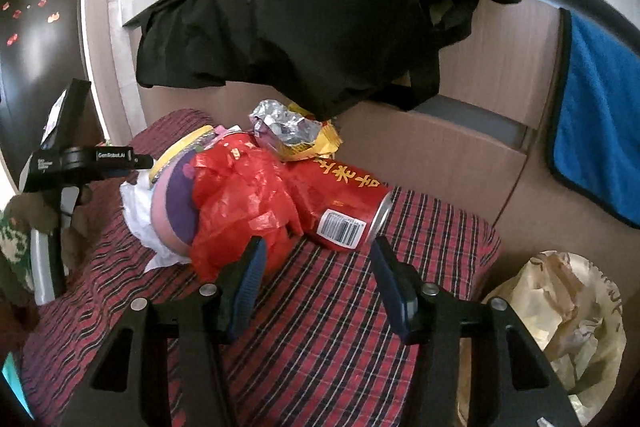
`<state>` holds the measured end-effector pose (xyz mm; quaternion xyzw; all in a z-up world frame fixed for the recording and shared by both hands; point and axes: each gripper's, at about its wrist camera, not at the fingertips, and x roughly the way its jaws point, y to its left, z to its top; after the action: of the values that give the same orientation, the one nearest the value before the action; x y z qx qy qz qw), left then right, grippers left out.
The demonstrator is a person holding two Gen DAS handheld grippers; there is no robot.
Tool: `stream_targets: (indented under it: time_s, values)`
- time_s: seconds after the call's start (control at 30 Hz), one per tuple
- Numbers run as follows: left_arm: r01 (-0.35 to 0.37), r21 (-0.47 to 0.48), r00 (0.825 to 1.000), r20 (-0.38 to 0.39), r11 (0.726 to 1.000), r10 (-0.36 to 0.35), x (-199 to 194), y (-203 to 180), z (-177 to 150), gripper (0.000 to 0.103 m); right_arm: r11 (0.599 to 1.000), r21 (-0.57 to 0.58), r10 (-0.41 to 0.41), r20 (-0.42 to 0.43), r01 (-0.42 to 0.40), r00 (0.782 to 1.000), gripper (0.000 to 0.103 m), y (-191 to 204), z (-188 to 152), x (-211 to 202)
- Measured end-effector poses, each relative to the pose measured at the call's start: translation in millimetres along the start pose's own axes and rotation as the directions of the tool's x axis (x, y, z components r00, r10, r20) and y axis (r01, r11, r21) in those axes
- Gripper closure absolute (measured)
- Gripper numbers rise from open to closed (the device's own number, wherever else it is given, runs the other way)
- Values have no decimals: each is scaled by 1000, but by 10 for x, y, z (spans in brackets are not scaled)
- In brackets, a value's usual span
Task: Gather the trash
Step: 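Grasp the white tissue with the left gripper while the right gripper grasps the purple eggplant plush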
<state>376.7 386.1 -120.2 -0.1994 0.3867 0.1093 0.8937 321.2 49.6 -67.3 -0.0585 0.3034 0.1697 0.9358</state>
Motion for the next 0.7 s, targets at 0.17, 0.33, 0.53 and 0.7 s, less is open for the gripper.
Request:
stream_targets:
  time_s: [0.17,0.33,0.53,0.7]
  values:
    - [19,32,999,-45,999,-17,139,-51,23,82,1000,9,21,27,-21,999,52,-11,44,31]
    - [39,43,999,-1,998,-39,-57,38,-7,97,999,-14,32,53,-31,998,52,89,159,11]
    - [79,70,986,139,994,-88,-813,67,-138,97,996,-64,74,63,-70,995,52,344,313,-39]
    - [121,85,978,159,989,-133,-1261,112,-499,97,989,-97,111,13,-109,994,57,696,369,111]
